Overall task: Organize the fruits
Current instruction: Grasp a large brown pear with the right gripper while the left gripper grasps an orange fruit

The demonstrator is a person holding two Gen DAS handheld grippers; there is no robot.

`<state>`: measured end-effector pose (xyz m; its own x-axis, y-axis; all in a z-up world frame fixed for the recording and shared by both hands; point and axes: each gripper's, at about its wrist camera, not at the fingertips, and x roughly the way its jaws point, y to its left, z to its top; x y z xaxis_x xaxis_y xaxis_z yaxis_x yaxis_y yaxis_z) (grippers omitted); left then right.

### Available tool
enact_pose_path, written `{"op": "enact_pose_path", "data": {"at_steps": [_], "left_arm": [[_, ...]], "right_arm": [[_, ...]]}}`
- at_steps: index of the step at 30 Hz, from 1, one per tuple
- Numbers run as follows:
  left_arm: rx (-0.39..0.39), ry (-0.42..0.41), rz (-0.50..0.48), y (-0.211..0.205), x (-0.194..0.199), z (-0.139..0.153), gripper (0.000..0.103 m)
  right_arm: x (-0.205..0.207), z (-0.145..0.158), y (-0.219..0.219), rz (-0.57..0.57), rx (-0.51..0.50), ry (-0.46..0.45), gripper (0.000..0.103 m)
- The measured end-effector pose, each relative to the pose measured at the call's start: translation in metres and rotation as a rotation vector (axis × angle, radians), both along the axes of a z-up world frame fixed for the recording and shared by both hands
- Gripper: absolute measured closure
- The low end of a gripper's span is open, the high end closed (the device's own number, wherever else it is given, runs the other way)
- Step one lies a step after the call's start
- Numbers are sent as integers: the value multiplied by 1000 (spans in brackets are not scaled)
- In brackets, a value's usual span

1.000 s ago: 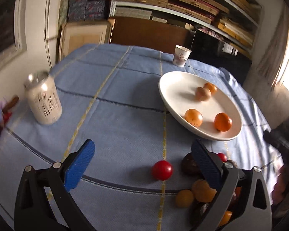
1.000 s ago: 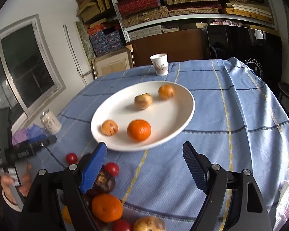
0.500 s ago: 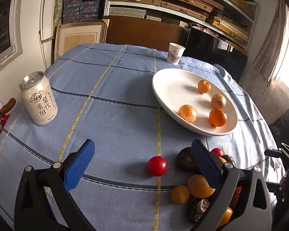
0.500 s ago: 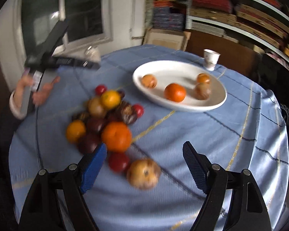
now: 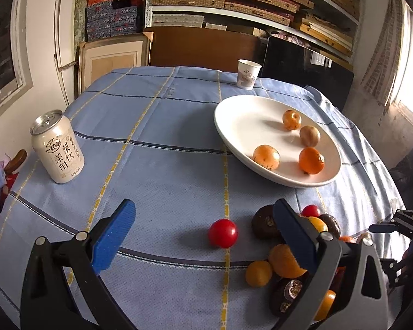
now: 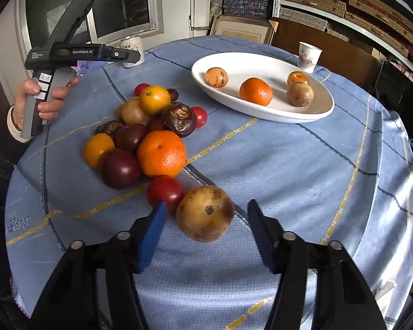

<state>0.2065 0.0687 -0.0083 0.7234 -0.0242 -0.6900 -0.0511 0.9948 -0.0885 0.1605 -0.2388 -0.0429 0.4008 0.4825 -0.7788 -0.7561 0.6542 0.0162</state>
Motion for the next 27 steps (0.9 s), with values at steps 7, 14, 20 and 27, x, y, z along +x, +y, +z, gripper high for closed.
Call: {"op": "enact_pose_path", "data": {"at_steps": [7, 14, 20, 27], "left_arm": [[17, -22, -45, -7, -20, 0, 4], [20, -79, -133, -32, -65, -2, 4], [65, -100, -320, -80, -106, -3, 5], [122, 10, -453, -117, -102, -21, 41]], "right_arm": [[4, -7, -3, -17, 0, 24, 58], [10, -10, 0, -26, 19, 44, 60], [22, 6, -20, -100, 148, 60, 61], [20, 16, -28, -119, 217, 57, 61]]}}
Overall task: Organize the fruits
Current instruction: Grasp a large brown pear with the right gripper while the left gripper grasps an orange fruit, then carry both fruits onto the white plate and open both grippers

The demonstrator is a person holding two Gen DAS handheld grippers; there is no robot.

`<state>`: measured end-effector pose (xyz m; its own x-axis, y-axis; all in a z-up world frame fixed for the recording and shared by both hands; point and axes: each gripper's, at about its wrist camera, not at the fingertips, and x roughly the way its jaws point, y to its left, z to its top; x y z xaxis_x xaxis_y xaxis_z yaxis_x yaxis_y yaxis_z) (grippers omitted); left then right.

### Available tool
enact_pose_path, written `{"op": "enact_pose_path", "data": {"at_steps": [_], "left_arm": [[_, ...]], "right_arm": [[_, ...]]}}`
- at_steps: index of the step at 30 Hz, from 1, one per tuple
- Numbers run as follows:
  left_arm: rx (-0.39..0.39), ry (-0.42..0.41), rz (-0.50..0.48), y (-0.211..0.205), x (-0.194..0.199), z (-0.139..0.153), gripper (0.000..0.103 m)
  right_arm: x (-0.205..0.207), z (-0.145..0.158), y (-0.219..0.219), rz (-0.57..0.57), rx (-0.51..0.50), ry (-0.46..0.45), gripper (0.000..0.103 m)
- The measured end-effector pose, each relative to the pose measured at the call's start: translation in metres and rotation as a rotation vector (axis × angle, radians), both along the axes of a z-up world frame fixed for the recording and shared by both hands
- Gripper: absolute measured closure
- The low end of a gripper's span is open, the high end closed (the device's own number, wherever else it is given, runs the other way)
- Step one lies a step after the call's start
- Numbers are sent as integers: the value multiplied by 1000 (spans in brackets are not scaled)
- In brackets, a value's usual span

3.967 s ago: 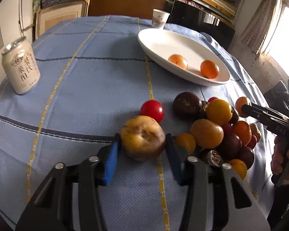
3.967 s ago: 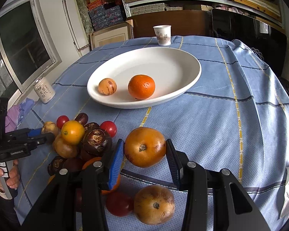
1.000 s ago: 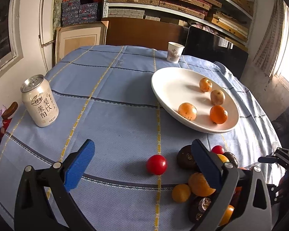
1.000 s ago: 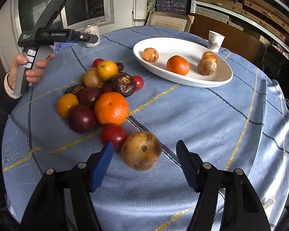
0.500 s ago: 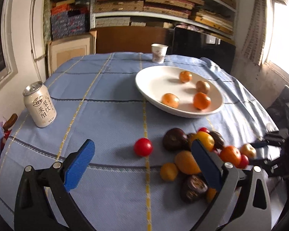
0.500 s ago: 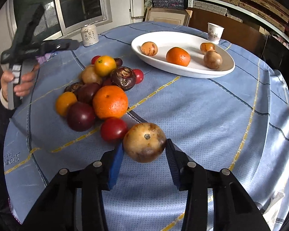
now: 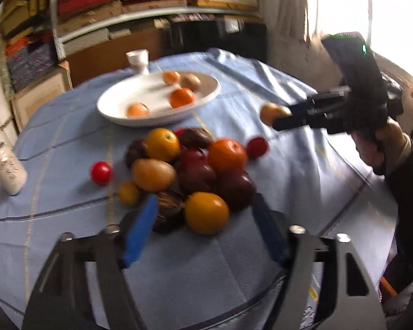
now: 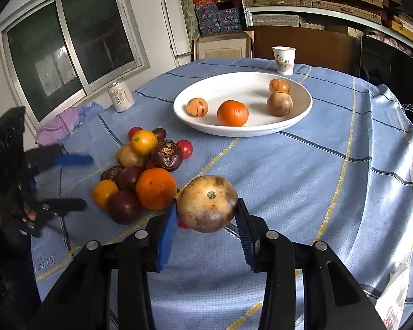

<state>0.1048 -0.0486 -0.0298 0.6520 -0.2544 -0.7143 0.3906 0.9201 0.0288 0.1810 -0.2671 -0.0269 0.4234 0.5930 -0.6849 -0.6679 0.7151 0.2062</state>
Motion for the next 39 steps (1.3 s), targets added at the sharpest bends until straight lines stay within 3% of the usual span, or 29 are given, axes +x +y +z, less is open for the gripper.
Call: {"op": "enact_pose_path", "data": {"at_steps": [8, 21, 23, 27, 34, 39], "left_arm": [[13, 86, -5, -6, 14, -14, 59], [43, 105, -22, -13, 21, -18, 59], [41, 106, -16, -12, 22, -18, 64], [26, 109, -17, -11, 23, -18, 64], [120, 116, -45, -21, 25, -24, 65], [37, 134, -42, -9, 27, -18, 65]], "right_arm": [[-8, 6, 2, 21, 7, -24, 61], [-12, 9, 3, 25, 15, -31, 61], [-12, 9, 2, 22, 19, -29, 61], [-11, 9, 1, 17, 23, -26, 61], [-11, 7, 3, 25, 13, -26, 61], [-10, 7, 2, 19, 20, -22, 61]]}}
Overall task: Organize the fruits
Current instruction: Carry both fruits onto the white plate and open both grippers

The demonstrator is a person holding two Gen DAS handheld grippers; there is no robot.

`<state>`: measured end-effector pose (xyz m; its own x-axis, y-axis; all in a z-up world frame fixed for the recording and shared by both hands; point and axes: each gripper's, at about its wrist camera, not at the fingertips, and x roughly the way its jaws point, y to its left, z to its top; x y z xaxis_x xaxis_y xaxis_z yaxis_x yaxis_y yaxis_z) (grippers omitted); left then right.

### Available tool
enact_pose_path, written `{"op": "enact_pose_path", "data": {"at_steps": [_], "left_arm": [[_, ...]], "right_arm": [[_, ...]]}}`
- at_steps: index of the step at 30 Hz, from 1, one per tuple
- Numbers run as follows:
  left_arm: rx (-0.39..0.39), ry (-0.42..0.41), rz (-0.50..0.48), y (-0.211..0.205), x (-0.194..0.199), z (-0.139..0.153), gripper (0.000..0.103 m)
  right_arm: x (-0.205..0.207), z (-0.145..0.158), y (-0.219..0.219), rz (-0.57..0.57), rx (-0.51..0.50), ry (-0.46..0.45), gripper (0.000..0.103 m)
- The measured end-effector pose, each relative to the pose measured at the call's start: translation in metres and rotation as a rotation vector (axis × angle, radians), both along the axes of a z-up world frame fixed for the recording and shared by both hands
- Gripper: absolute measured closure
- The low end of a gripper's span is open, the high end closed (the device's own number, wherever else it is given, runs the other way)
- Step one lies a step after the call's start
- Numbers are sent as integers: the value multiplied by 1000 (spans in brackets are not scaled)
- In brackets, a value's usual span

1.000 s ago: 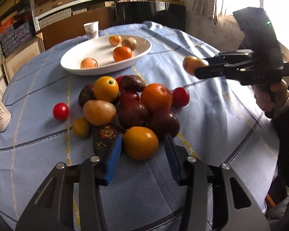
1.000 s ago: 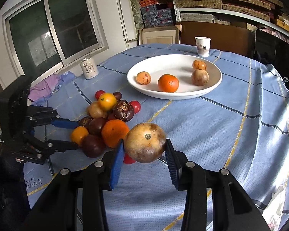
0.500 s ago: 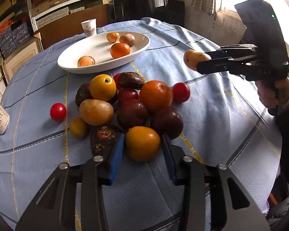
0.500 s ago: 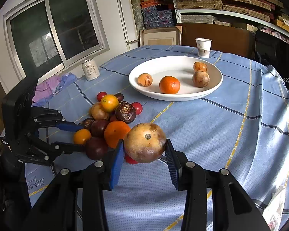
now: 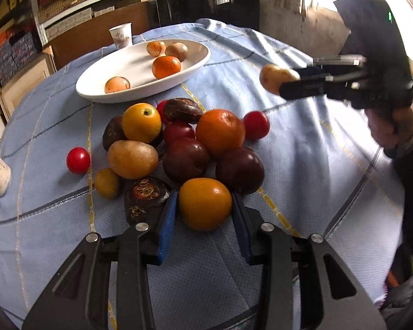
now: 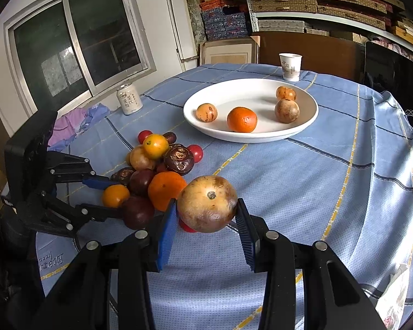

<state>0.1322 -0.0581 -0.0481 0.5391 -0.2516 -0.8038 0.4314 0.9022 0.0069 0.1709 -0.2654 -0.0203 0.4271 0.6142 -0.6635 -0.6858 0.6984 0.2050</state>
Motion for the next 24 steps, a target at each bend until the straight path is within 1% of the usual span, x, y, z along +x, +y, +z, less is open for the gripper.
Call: {"op": "enact_pose_path", "data": {"at_steps": [2, 3, 6, 9, 12, 13, 15, 16, 18, 19, 22, 23, 24], "left_arm": [[-49, -13, -10, 7, 0, 11, 65], [-81, -28, -22, 12, 1, 21, 65], [-133, -60, -37, 22, 11, 44, 65], [-135, -98, -6, 31, 37, 64, 65], [-142, -114, 71, 42, 84, 78, 65], [-143, -116, 90, 45, 96, 81, 65], [-141, -110, 151, 54, 128, 82, 65], [-154, -91, 192, 61, 151, 80, 65], [-177, -50, 236, 71, 179, 74, 65], [-176, -28, 265, 76, 195, 68, 65], [-150, 1, 291, 78, 223, 55, 65], [-148, 10, 293, 78, 227, 52, 63], [-151, 17, 293, 78, 229, 50, 56]], "right_arm": [[2, -1, -1, -8, 8, 4, 61], [4, -1, -3, -13, 16, 9, 61], [14, 1, -7, -33, 82, 43, 61], [26, 5, -4, -61, 131, 65, 61], [47, 12, 7, -130, 139, 53, 61], [58, 15, 10, -165, 161, 61, 61], [78, 16, 15, -214, 196, 83, 61], [90, 16, 19, -258, 194, 78, 61], [104, 14, 28, -311, 142, 41, 61], [113, 11, 33, -336, 117, 35, 61], [132, 3, 39, -366, 109, 59, 59], [137, 0, 41, -368, 105, 71, 59], [139, -1, 42, -372, 101, 76, 52]]}}
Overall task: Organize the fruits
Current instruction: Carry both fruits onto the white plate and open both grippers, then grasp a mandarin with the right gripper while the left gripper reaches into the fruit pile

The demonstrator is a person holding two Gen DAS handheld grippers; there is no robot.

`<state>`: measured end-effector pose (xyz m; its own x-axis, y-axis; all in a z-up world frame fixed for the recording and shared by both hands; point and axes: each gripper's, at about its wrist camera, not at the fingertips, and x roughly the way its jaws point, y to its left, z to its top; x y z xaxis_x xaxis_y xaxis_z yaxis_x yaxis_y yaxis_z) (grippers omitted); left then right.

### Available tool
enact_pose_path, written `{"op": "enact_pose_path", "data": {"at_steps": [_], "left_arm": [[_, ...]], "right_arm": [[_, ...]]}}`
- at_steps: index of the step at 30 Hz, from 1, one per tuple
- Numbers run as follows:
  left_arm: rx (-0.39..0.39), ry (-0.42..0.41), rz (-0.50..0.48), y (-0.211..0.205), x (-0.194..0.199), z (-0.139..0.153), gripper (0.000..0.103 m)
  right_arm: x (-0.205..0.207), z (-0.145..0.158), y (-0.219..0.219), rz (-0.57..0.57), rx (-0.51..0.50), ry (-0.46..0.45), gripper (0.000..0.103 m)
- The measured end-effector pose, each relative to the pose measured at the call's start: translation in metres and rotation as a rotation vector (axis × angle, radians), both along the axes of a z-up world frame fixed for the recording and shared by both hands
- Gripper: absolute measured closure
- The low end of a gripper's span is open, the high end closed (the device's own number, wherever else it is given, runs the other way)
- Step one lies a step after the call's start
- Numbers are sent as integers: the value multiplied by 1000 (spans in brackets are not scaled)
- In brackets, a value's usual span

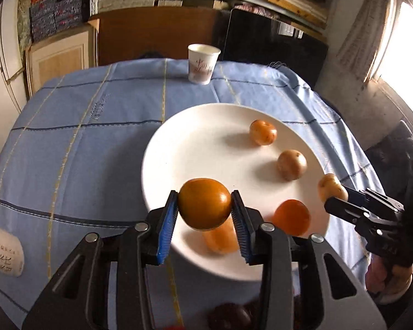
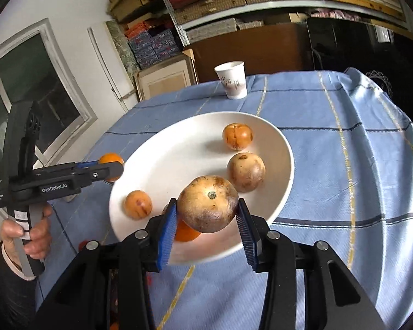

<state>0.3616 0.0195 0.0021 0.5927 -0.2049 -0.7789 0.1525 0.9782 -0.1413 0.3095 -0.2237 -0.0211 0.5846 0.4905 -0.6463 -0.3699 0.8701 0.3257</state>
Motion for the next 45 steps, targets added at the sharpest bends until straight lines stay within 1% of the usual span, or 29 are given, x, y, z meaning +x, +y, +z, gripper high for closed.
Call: {"op": "enact_pose_path", "data": {"at_steps": [1, 2, 3, 4, 5, 6, 8, 10, 12, 14, 16, 19, 21, 22, 24, 26, 28, 31, 33, 38, 41, 45], "left_arm": [[-9, -8, 7, 0, 0, 2, 32], [-11, -32, 21, 1, -3, 4, 17], [-9, -56, 32, 1, -7, 8, 14], [-3, -86, 36, 1, -14, 14, 13], [4, -96, 29, 0, -23, 18, 13], [-1, -101, 23, 1, -30, 21, 13], [-30, -122, 13, 6, -53, 26, 8], [-30, -143, 4, 7, -76, 24, 8], [-9, -153, 6, 9, -94, 16, 8], [8, -148, 17, 11, -108, 7, 8], [18, -124, 32, 12, -121, -5, 8], [33, -128, 42, 12, -135, -8, 8], [58, -153, 54, 11, -142, -6, 7], [75, -172, 65, 10, -146, -4, 5], [100, -199, 82, 8, -153, -2, 5], [109, -204, 87, 7, -156, -1, 5], [93, -196, 82, 8, -159, -1, 5], [74, -188, 72, 8, -160, -2, 5], [78, -187, 77, 9, -161, -2, 5], [74, -194, 91, 12, -162, -1, 5], [71, -191, 96, 13, -162, -1, 5], [74, -194, 94, 13, -163, -2, 5]], "right_arm": [[1, 0, 1, -2, -5, -6, 46], [-3, 3, 2, -6, -11, -29, 46], [-4, 5, 3, -5, -19, -45, 46], [-10, 10, 3, 2, -30, -64, 46], [-16, 13, 3, 6, -30, -79, 46], [-22, 16, 1, 12, -23, -91, 46], [-35, 21, 0, 53, 2, -88, 46], [-47, 21, 2, 115, 13, -75, 46], [-57, 20, 7, 169, 0, -56, 46], [-69, 17, 13, 227, -8, -31, 46], [-83, 14, 19, 286, -17, 3, 46], [-103, 10, 24, 334, -36, 22, 46], [-111, 6, 26, 348, -37, 39, 46], [-114, 2, 28, 351, -43, 51, 46], [-118, -2, 31, 344, -71, 57, 46], [-121, -5, 36, 346, -86, 62, 45], [-120, -5, 38, 344, -89, 58, 41], [-125, -4, 41, 345, -131, 34, 41], [-126, -4, 42, 356, -142, 26, 41], [-127, -6, 44, 369, -158, 39, 42], [-125, -10, 43, 360, -163, 54, 44], [-122, -14, 43, 357, -159, 79, 50]]}}
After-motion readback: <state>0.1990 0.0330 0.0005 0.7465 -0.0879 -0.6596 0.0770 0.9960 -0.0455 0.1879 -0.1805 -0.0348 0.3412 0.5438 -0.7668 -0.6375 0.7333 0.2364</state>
